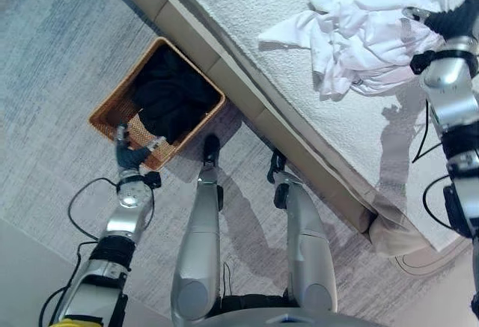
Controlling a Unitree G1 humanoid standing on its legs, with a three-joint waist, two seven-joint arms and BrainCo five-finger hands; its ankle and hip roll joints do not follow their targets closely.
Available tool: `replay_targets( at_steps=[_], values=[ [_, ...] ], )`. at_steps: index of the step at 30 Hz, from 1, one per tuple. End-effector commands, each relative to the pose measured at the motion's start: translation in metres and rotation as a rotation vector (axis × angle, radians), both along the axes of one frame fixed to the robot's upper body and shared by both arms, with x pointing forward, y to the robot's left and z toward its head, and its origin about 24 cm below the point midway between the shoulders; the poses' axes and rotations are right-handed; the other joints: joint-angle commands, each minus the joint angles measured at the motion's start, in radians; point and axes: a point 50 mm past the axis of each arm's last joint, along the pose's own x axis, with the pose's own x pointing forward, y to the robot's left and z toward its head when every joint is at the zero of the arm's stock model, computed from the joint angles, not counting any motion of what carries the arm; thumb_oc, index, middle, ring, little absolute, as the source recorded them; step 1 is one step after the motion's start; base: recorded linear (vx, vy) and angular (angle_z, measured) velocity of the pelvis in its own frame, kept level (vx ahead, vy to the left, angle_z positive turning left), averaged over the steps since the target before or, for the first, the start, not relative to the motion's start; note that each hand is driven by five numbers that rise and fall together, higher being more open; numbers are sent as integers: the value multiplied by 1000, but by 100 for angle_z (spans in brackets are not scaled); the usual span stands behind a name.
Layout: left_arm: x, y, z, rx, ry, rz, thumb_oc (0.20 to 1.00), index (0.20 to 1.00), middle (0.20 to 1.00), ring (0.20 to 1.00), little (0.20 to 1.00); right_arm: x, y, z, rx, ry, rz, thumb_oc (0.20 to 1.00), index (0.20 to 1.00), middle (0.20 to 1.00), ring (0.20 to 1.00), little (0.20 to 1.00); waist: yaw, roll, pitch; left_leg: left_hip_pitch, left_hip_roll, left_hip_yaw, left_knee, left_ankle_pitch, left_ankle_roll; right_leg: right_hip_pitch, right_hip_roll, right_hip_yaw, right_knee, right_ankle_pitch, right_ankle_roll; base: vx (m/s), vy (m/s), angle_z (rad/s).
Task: Pick up clothes into the bucket
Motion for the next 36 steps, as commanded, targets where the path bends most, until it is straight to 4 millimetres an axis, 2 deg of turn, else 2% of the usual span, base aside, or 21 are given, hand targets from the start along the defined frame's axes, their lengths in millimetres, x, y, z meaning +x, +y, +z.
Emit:
replay_targets(
  at_steps=[1,2,7,8,9,10,11,12,13,16,20,21,22,23,24,28,29,30,32,33,36],
  values=[
    [-9,-5,-11,-16,28,-69,1000,1000,1000,1000,1000,-2,-20,0,21,98,-38,1000,1000,1000,1000,1000,-30,50,-19,-46,-36,15,60,-35,44,36,-13,1,-111,81,47,-76,-48,13],
    [-15,-18,-28,-36,98,-122,1000,1000,1000,1000,1000,1,-23,-3,5,162,-64,1000,1000,1000,1000,1000,-19,51,-19,-51,-37,14,64,-35,44,35,-12,-4,-108,79,46,0,-49,7],
    [-24,-42,-49,-31,194,-230,1000,1000,1000,1000,1000,3,-24,-6,3,198,-76,1000,1000,1000,1000,1000,-9,59,-19,-55,-38,7,49,-24,42,31,-14,-14,-108,76,45,3,-39,10],
    [-27,-50,-56,-3,229,-282,1000,1000,1000,1000,1000,4,-22,-13,-20,242,-57,925,925,925,925,925,-5,61,-19,-56,-38,1,41,-18,41,30,-14,-20,-107,74,45,70,-36,6],
    [-31,-50,-59,-6,240,-282,1000,1000,1000,1000,1000,4,-22,-17,-22,254,-57,837,837,837,837,837,-4,61,-19,-29,-36,-1,47,-51,38,53,-11,-13,-95,43,52,70,-53,7],
    [-32,-52,-62,3,263,-306,1000,1000,1000,1000,1000,5,-22,-23,-28,295,-31,548,548,548,548,548,-4,62,-19,-28,-35,-5,42,-48,36,51,-12,-17,-93,40,52,68,-72,6],
    [-33,-54,-63,31,273,-337,1000,1000,1000,1000,1000,5,-26,-28,-60,374,-17,369,369,369,369,369,0,61,-19,-24,-36,-9,35,-44,33,54,-15,-22,-90,36,52,-1,-53,5],
    [-33,-54,-63,30,273,-337,1000,1000,1000,1000,1000,5,-26,-28,-61,374,-17,322,322,322,322,322,-1,62,-19,-24,-36,-10,35,-44,32,54,-15,-22,-90,36,52,-6,-56,5],
    [-32,-53,-62,30,273,-346,1000,1000,1000,1000,1000,5,-26,-29,-103,430,-5,200,200,200,200,200,0,62,-19,-21,-36,-13,27,-40,30,56,-16,-27,-92,36,52,-8,-37,5],
    [-31,-59,-62,13,275,-383,1000,1000,1000,1000,1000,6,-25,-28,-130,482,19,200,200,200,200,200,2,63,-19,-14,-38,-20,24,-34,27,61,-19,-31,-89,35,51,-7,-38,6],
    [-23,-67,-57,8,259,-409,1000,1000,1000,1000,1000,6,-23,-19,-116,413,22,200,200,200,200,200,-2,60,-19,-1,-36,-22,19,-31,26,71,-21,-31,-88,34,52,-26,-9,3],
    [-15,-67,-48,18,223,-405,1000,1000,1000,1000,1000,5,-20,-3,-128,344,25,200,200,200,200,200,-7,56,-19,-21,-38,-19,5,4,27,55,-24,-41,-102,66,47,0,0,0],
    [-18,-67,-51,14,234,-405,1000,1000,1000,1000,1000,5,-20,-8,-129,356,27,200,200,200,200,200,-6,56,-19,6,-35,-20,11,-29,24,77,-21,-33,-90,34,53,-84,4,2],
    [-13,-65,-44,16,203,-391,1000,1000,1000,1000,1000,3,-15,15,-143,248,39,200,200,200,200,200,-12,50,-19,-11,-36,-21,4,3,26,64,-23,-41,-102,65,48,-7,-13,4],
    [-13,-65,-44,16,203,-391,1000,1000,1000,1000,1000,3,-15,15,-142,248,39,200,200,200,200,200,-12,49,-19,-11,-36,-21,3,3,26,64,-23,-41,-102,65,48,-79,11,5],
    [-15,-59,-43,25,195,-370,1000,1000,1000,1000,1000,-11,4,60,-255,39,94,200,200,200,200,200,-28,29,-19,26,-33,-13,8,-7,26,101,-24,-37,-104,62,52,-1,1,1],
    [-15,-59,-43,25,195,-370,1000,1000,1000,1000,1000,-11,4,59,-255,39,94,200,200,200,200,200,-28,29,-19,26,-33,-13,8,-7,26,101,-24,-37,-104,62,52,2,14,-4],
    [-17,-56,-42,39,190,-367,1000,1000,1000,1000,1000,-23,10,82,-339,-61,89,200,200,200,200,200,-36,19,-19,54,-32,-10,12,-18,27,129,-25,-32,-104,59,53,5,22,-4],
    [-18,-54,-39,58,173,-367,1000,1000,1000,1000,1000,-45,10,109,-362,-235,69,200,200,200,200,200,-50,9,-19,107,-31,-4,16,-36,31,178,-25,-25,-105,55,57,6,16,-3],
    [-18,-54,-39,59,173,-367,1000,1000,1000,1000,1000,-45,10,109,-361,-234,69,200,200,200,200,200,-49,9,-19,108,-31,-4,16,-36,31,179,-25,-25,-106,55,57,0,0,0],
    [-17,-51,-32,86,141,-375,1000,1000,1000,1000,1000,-68,5,132,-401,-384,-10,200,200,200,200,200,-60,7,-19,182,-29,4,15,-55,35,252,-23,-13,-112,51,59,30,30,-2]
  ],
)
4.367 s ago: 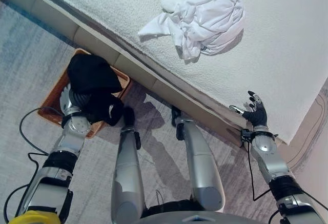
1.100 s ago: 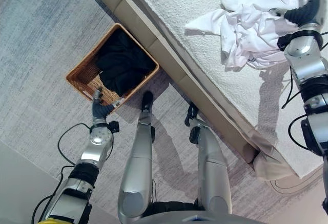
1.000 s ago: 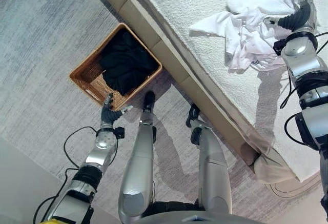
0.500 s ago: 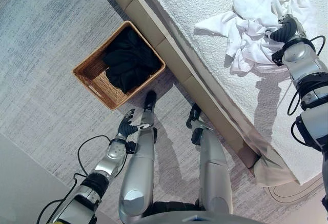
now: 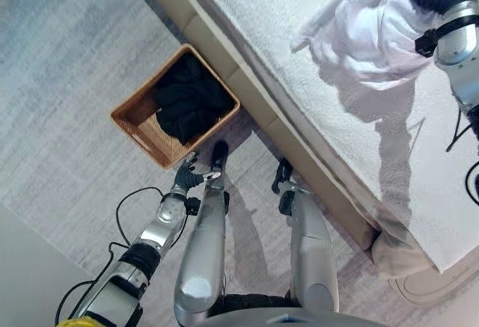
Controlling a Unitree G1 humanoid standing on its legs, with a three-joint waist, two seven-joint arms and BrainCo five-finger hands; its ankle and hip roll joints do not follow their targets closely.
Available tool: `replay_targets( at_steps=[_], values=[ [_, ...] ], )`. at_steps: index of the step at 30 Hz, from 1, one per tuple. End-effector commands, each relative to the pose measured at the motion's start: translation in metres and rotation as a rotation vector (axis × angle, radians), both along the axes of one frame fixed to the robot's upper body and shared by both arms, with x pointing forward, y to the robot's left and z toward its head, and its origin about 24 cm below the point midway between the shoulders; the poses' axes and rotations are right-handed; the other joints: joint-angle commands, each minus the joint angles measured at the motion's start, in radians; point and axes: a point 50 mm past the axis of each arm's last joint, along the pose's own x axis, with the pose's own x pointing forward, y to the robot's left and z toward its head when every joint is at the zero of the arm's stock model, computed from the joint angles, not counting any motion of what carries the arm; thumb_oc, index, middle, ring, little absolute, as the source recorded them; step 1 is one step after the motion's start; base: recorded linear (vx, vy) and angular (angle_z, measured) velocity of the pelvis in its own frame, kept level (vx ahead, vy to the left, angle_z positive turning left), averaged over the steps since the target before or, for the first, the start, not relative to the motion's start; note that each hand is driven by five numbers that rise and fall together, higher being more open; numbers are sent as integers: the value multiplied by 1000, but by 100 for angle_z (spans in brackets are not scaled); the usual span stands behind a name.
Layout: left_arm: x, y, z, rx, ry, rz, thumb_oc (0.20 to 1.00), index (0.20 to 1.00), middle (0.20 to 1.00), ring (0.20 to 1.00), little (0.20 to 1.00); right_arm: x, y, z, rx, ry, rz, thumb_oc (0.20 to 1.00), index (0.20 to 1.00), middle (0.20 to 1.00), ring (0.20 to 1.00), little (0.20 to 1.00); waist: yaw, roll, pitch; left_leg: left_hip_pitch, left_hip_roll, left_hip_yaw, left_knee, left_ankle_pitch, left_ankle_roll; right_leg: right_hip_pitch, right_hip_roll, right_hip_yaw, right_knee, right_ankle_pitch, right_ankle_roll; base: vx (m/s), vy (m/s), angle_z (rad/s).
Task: Pick up clothes into the bucket
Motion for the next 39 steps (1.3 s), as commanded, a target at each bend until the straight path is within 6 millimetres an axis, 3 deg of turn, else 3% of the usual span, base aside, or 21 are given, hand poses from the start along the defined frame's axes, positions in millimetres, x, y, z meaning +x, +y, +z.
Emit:
replay_targets(
  at_steps=[1,4,6,8,10,12,18,22,23,24,25,26,29,30,31,39],
  values=[
    [-7,3,13,11,-102,-7,1000,1000,1000,1000,1000,-51,-14,70,-46,-390,-87,200,200,200,200,200,-48,-6,-20,58,-2,43,92,-114,29,130,8,29,-94,40,63,33,35,-11],
    [-4,5,23,-4,-142,-1,1000,1000,1000,1000,1000,-63,-12,79,-35,-471,-68,200,200,200,200,200,-55,-7,-20,104,-4,49,86,-115,32,176,9,35,-107,45,63,25,33,-14],
    [0,4,44,-18,-228,-26,1000,1000,1000,1000,1000,-72,-8,83,-36,-544,-45,200,200,200,200,200,-62,-4,-32,173,-1,57,83,-137,33,247,15,46,-130,41,66,46,23,-20],
    [0,5,44,-16,-228,-26,1000,1000,1000,1000,1000,-72,-8,82,-34,-544,-46,200,200,200,200,200,-62,-6,-33,173,-2,57,77,-128,33,247,14,45,-137,50,66,20,18,-11],
    [0,4,66,-61,-312,-70,1000,1000,1000,1000,1000,-72,3,79,-60,-544,0,200,200,200,200,200,-70,-2,-76,232,1,69,49,-139,33,297,26,56,-171,53,69,66,30,-18],
    [-1,3,72,-71,-334,-86,1000,1000,1000,1000,1000,-72,4,78,-64,-539,11,200,200,200,200,200,-74,-3,-89,243,1,73,35,-131,34,309,28,56,-188,63,69,41,13,-23],
    [-4,-3,98,-118,-407,-188,1000,1000,1000,1000,1000,-55,6,62,-81,-370,51,200,200,200,200,200,-87,-1,-166,326,8,89,-31,-121,29,382,36,59,-243,73,73,63,8,-11],
    [-6,-8,100,-138,-393,-244,1000,1000,1000,1000,1000,-37,-4,44,-87,-159,37,200,200,200,200,200,-92,-2,-202,368,11,93,-46,-121,26,421,36,58,-259,72,75,61,6,-3],
    [-7,-10,98,-147,-380,-265,1000,1000,1000,1000,1000,-30,-10,36,-79,-73,25,275,275,275,275,275,-92,-5,-217,381,12,97,-46,-125,25,434,37,60,-265,72,76,36,1,0],
    [-8,-10,98,-149,-380,-264,1000,1000,1000,1000,1000,-29,-10,37,-81,-72,26,275,275,275,275,275,-92,-3,-217,382,12,97,-46,-126,25,435,38,60,-266,72,76,51,-1,-1],
    [-9,-11,95,-158,-360,-275,1000,1000,1000,1000,1000,-22,-14,26,-101,37,18,937,937,937,937,937,-91,-7,-226,389,14,100,-40,-131,24,443,38,62,-268,72,76,0,0,0],
    [-9,-11,95,-160,-360,-274,1000,1000,1000,1000,1000,-22,-13,27,-103,37,19,1000,1000,1000,1000,1000,-92,-6,-225,389,14,101,-40,-131,24,444,38,62,-268,72,76,0,0,0],
    [-12,-13,87,-167,-321,-286,1000,1000,1000,1000,1000,-14,-19,16,-113,152,7,1000,1000,1000,1000,1000,-89,-10,-237,399,16,104,-38,-136,24,458,40,61,-282,74,76,0,0,0],
    [-13,-13,85,-165,-313,-289,1000,1000,1000,1000,1000,-12,-19,15,-117,175,9,438,438,438,438,438,-88,-11,-239,400,17,106,-38,-136,23,460,41,59,-286,75,76,0,0,0],
    [-14,-13,81,-158,-296,-292,1000,1000,1000,1000,1000,-9,-21,11,-130,209,-7,200,200,200,200,200,-83,-12,-244,399,20,108,-39,-135,22,462,43,58,-292,79,77,0,0,0],
    [-15,-10,73,-139,-269,-269,1000,1000,1000,1000,1000,-5,-5,14,-134,180,55,200,200,200,200,200,-73,-10,-254,384,24,103,-58,-120,22,454,46,48,-310,90,78,0,1,0]
  ],
)
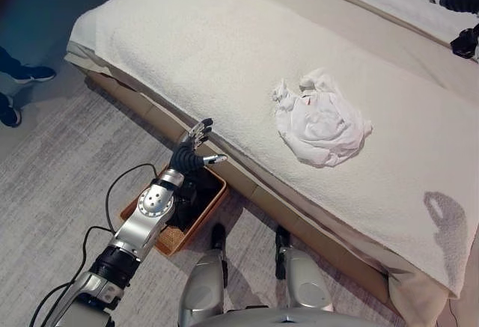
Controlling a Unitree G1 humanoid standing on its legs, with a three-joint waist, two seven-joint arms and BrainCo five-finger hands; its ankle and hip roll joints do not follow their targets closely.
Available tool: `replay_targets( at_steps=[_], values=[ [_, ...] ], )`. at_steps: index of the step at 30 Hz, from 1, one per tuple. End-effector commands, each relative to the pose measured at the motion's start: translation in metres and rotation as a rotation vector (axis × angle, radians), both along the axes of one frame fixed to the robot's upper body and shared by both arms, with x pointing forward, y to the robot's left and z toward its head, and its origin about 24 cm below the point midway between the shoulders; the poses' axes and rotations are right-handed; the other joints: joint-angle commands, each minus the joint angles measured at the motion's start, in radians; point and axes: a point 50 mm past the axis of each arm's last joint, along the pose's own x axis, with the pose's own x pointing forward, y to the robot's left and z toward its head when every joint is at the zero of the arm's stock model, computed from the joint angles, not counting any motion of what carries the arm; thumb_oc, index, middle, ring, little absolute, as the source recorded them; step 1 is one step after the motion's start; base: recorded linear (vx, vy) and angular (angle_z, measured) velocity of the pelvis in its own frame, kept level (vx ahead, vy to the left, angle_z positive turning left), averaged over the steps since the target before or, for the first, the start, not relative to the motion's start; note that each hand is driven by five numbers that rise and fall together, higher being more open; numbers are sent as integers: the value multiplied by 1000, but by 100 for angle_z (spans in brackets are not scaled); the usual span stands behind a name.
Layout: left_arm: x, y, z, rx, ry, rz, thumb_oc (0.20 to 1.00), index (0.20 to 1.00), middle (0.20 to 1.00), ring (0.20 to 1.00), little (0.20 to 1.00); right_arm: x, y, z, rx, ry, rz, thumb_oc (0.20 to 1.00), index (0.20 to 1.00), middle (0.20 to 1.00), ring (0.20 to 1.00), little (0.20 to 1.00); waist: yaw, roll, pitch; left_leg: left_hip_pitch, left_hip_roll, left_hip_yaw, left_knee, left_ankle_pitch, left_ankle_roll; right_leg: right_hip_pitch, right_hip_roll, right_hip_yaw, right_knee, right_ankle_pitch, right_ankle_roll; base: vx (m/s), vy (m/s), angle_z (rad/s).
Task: Pick up clothes into the bucket
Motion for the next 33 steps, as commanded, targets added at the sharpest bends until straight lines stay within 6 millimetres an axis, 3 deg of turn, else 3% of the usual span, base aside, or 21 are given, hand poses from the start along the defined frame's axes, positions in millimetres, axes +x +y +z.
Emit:
replay_targets(
  at_steps=[1,13,14,15,16,19,22,23,28,33],
  values=[
    [-5,2,1,-18,-25,9,1000,1000,1000,1000,1000,-3,16,24,9,-96,75,200,200,200,200,200,1,-52,-56,-54,-13,8,99,-90,-5,12,-4,-18,-38,21,32,0,0,0],
    [-8,2,-11,-5,19,30,1000,1000,1000,1000,1000,3,18,10,-21,-51,65,200,200,200,200,200,19,-51,-37,-73,-16,-10,102,-82,-3,-1,-8,-30,-11,10,28,-7,-2,2],
    [-7,2,-12,-2,22,30,1000,1000,1000,1000,1000,4,17,8,-17,-39,58,263,263,263,263,263,21,-50,-31,-78,-15,-13,102,-79,-3,-7,-9,-30,-8,10,28,-61,-6,5],
    [-7,3,-12,2,24,30,1000,1000,1000,1000,1000,6,16,5,-28,-17,50,799,799,799,799,799,22,-49,-25,-85,-15,-16,102,-76,-4,-15,-11,-32,-3,10,27,-100,-19,3],
    [-7,4,-13,9,31,32,1000,1000,1000,1000,1000,9,12,-3,-33,25,18,1000,1000,1000,1000,1000,27,-45,-7,-102,-16,-20,97,-64,-5,-33,-11,-39,1,13,26,-78,-18,4],
    [-7,7,-15,21,38,42,1000,1000,1000,1000,1000,10,2,-9,-33,57,-30,1000,1000,1000,1000,1000,31,-40,4,-116,-18,-25,89,-52,-6,-49,-12,-49,4,14,24,-49,-11,10],
    [-13,13,-32,42,103,94,1000,1000,1000,1000,1000,10,-23,-34,-21,129,-158,1000,1000,1000,1000,1000,45,-24,34,-145,-24,-34,78,-32,-5,-77,-16,-64,13,15,21,-4,-14,12],
    [-13,13,-32,42,103,94,1000,1000,1000,1000,1000,10,-23,-34,-21,129,-158,1000,1000,1000,1000,1000,44,-25,33,-146,-24,-34,78,-32,-5,-78,-16,-65,14,14,21,16,-8,11],
    [-24,23,-65,80,220,222,1000,1000,1000,1000,1000,6,-53,-71,98,166,-299,1000,1000,1000,1000,1000,62,1,105,-214,-31,-41,123,-37,-3,-139,-24,-71,55,2,15,2,0,8],
    [-28,29,-82,156,278,275,1000,1000,1000,1000,1000,6,-58,-87,131,178,-346,1000,1000,1000,1000,1000,66,16,149,-263,-37,-43,157,-39,2,-187,-28,-62,94,-9,9,-5,-4,5]
  ],
)
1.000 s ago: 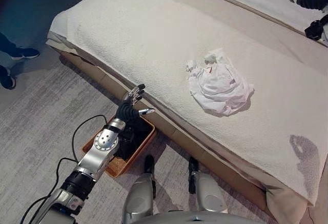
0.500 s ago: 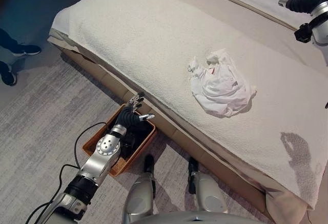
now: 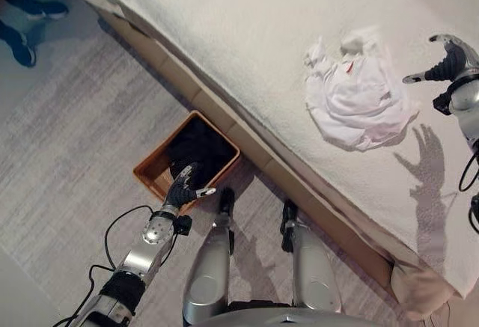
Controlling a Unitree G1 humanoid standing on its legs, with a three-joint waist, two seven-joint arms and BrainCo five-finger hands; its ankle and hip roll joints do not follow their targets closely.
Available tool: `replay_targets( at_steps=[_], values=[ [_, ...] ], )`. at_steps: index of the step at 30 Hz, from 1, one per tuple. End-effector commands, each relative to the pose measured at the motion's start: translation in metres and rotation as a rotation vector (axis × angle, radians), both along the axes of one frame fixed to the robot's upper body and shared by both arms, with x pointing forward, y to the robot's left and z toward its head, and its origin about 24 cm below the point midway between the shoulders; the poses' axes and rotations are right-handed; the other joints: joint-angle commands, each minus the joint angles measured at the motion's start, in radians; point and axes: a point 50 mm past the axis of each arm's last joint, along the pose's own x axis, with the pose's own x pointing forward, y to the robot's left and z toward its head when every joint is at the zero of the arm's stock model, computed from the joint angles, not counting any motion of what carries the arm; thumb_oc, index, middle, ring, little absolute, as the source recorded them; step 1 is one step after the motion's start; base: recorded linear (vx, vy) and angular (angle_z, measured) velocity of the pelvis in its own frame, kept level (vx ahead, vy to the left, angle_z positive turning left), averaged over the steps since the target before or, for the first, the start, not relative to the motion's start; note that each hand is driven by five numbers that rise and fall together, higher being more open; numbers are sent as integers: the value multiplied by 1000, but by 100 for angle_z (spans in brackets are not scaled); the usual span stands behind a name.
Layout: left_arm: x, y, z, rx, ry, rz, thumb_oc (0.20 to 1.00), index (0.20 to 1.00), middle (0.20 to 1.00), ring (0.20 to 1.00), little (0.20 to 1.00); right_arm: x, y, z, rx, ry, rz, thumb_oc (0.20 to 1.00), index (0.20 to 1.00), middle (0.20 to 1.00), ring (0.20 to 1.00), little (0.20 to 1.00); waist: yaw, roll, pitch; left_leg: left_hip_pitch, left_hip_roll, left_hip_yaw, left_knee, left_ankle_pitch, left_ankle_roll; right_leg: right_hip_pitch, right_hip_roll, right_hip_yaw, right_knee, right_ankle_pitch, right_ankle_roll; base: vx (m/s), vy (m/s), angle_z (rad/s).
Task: Pick up clothes into the bucket
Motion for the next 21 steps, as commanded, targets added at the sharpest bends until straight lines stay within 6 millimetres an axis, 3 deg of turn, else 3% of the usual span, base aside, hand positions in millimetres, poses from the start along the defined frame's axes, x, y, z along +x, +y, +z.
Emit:
replay_targets(
  at_steps=[1,7,17,18,19,20,21],
  values=[
    [0,-1,7,52,-60,12,1000,1000,1000,1000,1000,-3,-5,24,-51,-102,-49,1000,1000,1000,1000,1000,7,-19,-2,-46,-25,15,107,-63,8,28,-11,-6,-29,23,23,0,0,0],
    [0,-6,0,46,-43,36,1000,1000,1000,1000,1000,3,1,19,-29,-121,-64,1000,1000,1000,1000,1000,8,-1,18,-142,-34,15,139,-62,12,-72,-21,-1,8,18,19,-1,-3,2],
    [14,-36,8,25,-89,-35,1000,1000,1000,1000,1000,11,12,36,-75,-169,-88,1000,1000,1000,1000,1000,12,21,18,-233,-45,15,117,-42,11,-179,-33,-1,14,36,28,-4,11,5],
    [17,-41,10,23,-102,-51,1000,1000,1000,1000,1000,13,14,37,-97,-154,-85,526,526,526,526,526,14,25,18,-239,-47,12,110,-38,10,-185,-34,-3,10,39,30,0,0,0],
    [17,-41,10,23,-102,-51,1000,1000,1000,1000,1000,13,14,37,-98,-154,-85,413,413,413,413,413,13,25,18,-239,-47,11,110,-38,10,-185,-34,-3,10,39,30,-2,0,3],
    [19,-43,12,21,-109,-56,1000,1000,1000,1000,1000,14,16,37,-114,-145,-76,200,200,200,200,200,14,25,18,-243,-48,12,109,-37,9,-187,-36,-4,8,41,31,0,1,3],
    [20,-43,13,21,-115,-56,1000,1000,1000,1000,1000,15,18,38,-126,-143,-70,200,200,200,200,200,14,25,18,-243,-48,11,105,-36,8,-189,-35,-5,6,43,32,2,4,5]
  ],
)
